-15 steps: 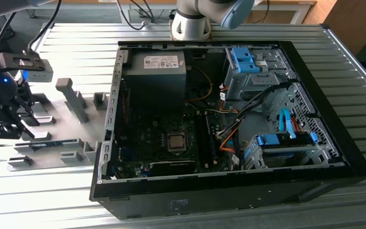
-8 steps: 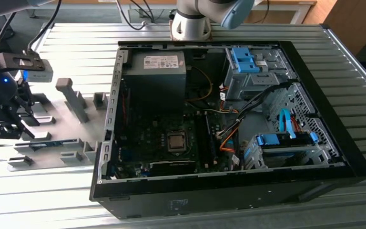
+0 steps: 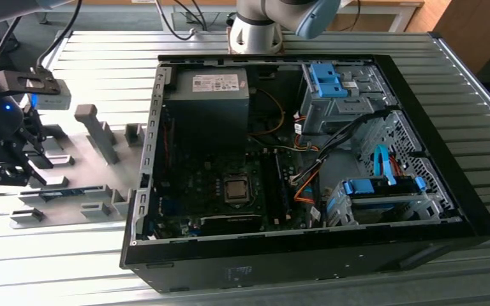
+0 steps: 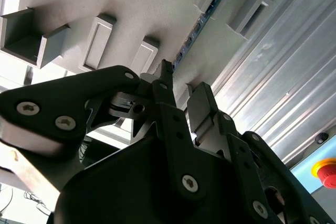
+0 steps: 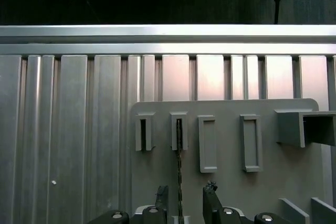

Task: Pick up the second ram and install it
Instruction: 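Pick up the second ram and move it above second insertion slot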

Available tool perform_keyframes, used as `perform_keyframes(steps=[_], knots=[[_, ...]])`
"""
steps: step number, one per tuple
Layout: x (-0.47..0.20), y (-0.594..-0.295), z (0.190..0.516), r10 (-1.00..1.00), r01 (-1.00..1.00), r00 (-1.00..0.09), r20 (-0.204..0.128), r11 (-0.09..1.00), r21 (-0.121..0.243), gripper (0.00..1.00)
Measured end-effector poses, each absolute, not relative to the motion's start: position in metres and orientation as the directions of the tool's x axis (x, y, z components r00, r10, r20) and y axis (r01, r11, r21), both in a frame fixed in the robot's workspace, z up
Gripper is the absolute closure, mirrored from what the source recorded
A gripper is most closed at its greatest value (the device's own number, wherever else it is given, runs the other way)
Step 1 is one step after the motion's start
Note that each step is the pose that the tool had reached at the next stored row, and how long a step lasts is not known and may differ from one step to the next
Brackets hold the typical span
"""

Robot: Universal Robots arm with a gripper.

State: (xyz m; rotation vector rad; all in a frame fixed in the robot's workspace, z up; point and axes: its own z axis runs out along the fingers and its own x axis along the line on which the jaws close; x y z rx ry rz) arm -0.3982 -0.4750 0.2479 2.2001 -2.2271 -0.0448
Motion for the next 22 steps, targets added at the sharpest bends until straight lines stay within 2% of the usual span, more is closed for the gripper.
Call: perform_keyframes(steps=[22], knots=[[-0.3968, -0.4757, 0.2412, -1.0, -1.0, 0.005, -0.012, -0.005, 0.028, 0.61]])
